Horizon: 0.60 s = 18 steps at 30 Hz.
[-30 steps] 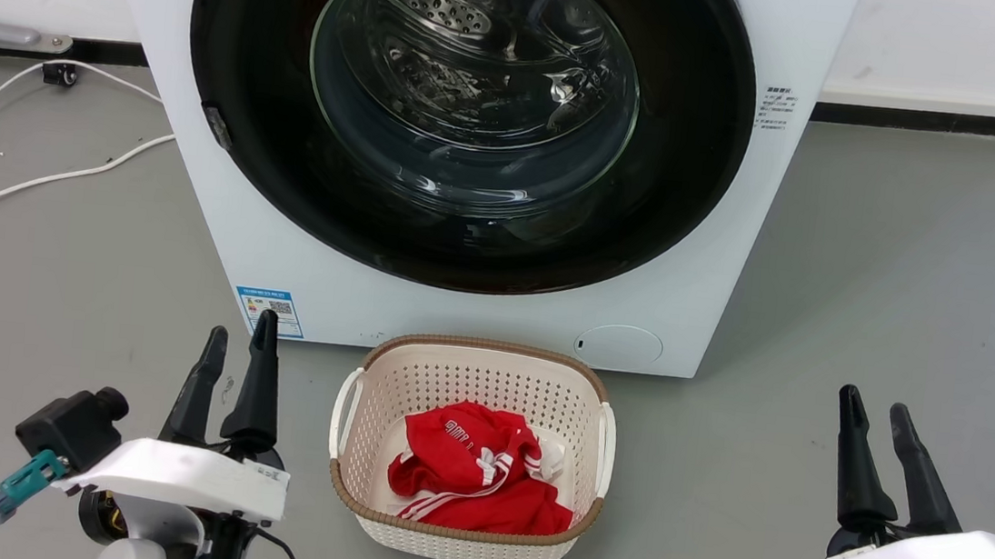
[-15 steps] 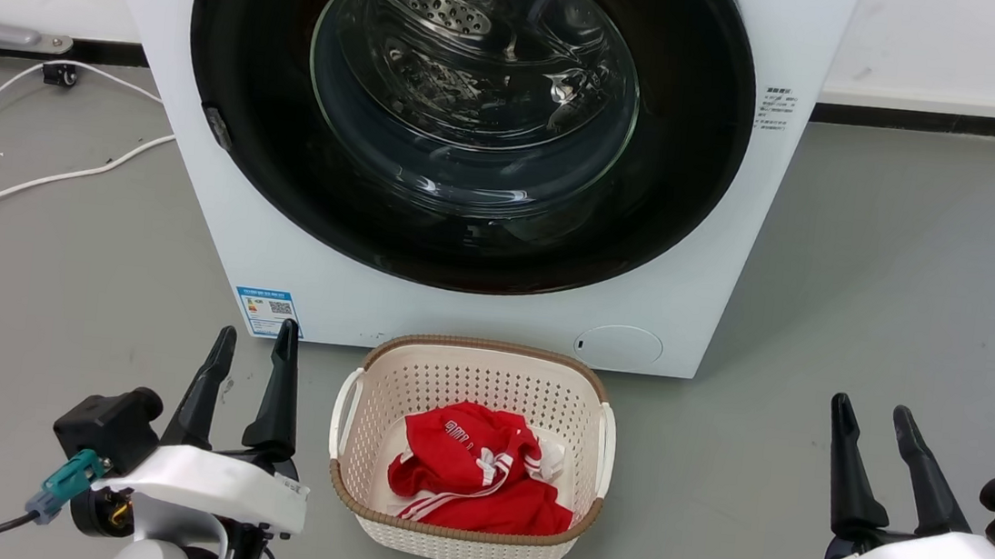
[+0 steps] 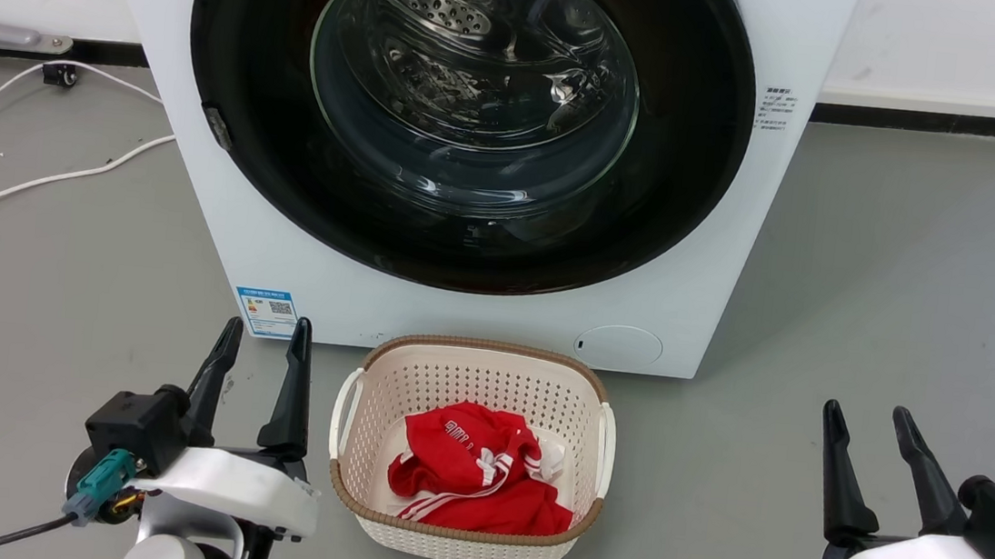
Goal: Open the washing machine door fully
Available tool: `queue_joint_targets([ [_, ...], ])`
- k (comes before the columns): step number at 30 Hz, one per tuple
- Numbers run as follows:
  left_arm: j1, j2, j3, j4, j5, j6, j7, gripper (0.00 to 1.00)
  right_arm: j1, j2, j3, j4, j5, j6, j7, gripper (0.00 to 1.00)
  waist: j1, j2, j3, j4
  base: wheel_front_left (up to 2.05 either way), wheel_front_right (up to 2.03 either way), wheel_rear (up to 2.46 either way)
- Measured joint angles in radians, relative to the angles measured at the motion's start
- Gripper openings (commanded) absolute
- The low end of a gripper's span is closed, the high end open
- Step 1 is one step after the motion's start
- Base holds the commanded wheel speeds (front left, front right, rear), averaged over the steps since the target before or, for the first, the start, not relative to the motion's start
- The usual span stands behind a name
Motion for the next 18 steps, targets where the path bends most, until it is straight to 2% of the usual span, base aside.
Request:
queue_joint_targets([
  [18, -0.005, 0.000, -0.008, 0.002, 0.132, 0.005, -0.037, 1.00, 0.004, 0.000, 0.007, -0.011, -0.124, 0.000, -0.017, 1.00, 0.0000, 0.0000, 0.001, 0.004, 0.00, 0.00, 0.00],
])
